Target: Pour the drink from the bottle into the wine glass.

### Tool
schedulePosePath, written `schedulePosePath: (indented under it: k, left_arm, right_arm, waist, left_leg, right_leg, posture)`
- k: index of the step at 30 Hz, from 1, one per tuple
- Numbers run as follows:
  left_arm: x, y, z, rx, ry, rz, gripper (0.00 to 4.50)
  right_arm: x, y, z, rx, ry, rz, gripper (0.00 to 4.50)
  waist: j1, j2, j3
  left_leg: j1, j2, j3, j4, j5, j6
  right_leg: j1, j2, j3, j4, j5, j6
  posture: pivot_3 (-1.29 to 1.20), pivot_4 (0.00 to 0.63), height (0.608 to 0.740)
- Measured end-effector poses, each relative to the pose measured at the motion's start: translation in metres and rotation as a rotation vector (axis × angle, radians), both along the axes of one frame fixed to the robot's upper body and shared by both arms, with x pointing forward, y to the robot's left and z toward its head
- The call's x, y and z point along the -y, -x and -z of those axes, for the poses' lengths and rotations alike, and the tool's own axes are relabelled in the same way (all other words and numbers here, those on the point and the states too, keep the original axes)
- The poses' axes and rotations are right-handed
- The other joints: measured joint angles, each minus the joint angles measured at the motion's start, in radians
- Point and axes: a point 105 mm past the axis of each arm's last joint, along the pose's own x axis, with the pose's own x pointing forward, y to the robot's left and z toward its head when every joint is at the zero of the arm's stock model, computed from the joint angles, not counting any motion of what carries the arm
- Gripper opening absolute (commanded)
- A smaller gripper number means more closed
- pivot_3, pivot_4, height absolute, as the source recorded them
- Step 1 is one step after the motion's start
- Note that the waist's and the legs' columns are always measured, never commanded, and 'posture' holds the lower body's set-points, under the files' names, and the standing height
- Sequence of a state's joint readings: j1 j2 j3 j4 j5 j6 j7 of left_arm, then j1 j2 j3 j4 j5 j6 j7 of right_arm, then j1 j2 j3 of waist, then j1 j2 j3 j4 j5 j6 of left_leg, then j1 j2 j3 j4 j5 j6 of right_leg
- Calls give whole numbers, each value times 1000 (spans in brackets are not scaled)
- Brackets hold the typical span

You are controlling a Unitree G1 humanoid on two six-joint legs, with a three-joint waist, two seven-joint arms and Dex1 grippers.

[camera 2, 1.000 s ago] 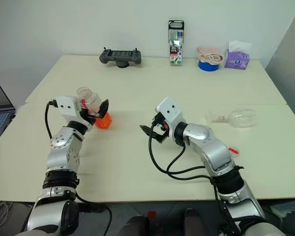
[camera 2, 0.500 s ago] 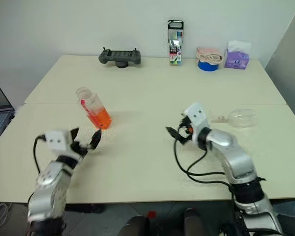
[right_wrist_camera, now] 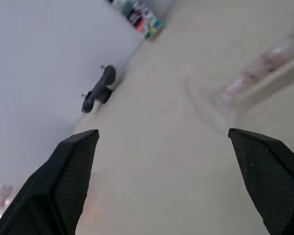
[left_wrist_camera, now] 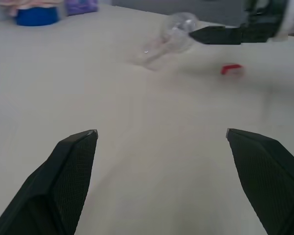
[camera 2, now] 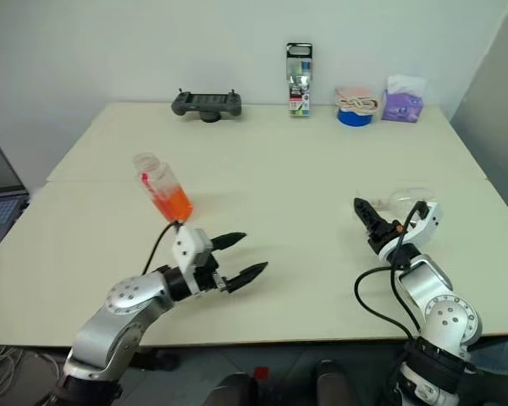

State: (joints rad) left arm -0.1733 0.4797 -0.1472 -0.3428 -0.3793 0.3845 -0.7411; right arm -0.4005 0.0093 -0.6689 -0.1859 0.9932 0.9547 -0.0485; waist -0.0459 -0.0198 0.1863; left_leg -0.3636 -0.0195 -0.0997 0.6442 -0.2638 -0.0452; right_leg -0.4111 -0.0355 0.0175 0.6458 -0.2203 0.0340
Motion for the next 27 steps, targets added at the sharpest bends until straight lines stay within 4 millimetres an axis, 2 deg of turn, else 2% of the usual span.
schedulePosePath:
  k: [2, 5, 9, 14, 17, 23, 27]
  left_arm:
    - [9, 2, -3, 9, -4, 56, 4481]
    - [8, 0, -1, -1, -10, 59, 4481]
    - [5, -4, 3, -17, -15, 47, 4481]
    - [6, -6, 2, -12, -9, 34, 4481]
    - [6, -7, 2, -9, -8, 26, 4500]
    - [4, -9, 2, -4, -6, 7, 4500]
    - [0, -12, -1, 14, -10, -10, 4500]
  right_arm:
    - [3, -13, 2, -37, -119, 43, 4500]
    - [5, -30, 2, -68, -219, 72, 4500]
    - [3, -50, 9, -113, -289, 88, 4500]
    - [8, -65, 27, -179, -341, 141, 4500]
    - [13, -73, 27, -173, -345, 168, 3931]
    - [19, -83, 37, -183, -326, 236, 1754]
    - [16, -83, 25, -142, -224, 235, 391]
  waist:
    - [-9, 2, 1]
    - [-9, 3, 1]
    - [-9, 3, 1]
    - [-8, 3, 1]
    - [-8, 3, 1]
    - [-8, 3, 1]
    - [-8, 3, 1]
  left_leg:
    - [0, 1, 0, -1, 0, 0]
    - [0, 2, 0, 0, 0, 0]
    - [0, 2, 0, 0, 0, 0]
    - [0, 2, 1, 0, 0, 0]
    - [0, 2, 1, 0, 0, 0]
    - [0, 2, 1, 0, 0, 1]
    - [0, 2, 1, 0, 0, 0]
  right_leg:
    - [0, 1, 0, 0, 0, 0]
    - [-1, 3, 0, 1, 0, 0]
    - [-1, 3, 0, 0, 0, 0]
    - [0, 2, 1, 0, 0, 0]
    - [0, 2, 0, 0, 0, 0]
    - [0, 2, 0, -1, 0, 0]
    - [0, 2, 0, -1, 0, 0]
  posture:
    - [0, 150, 740]
    - [0, 150, 740]
    - [0, 150, 740]
    - [0, 150, 740]
    - [0, 150, 740]
    - [0, 150, 740]
    - [0, 150, 740]
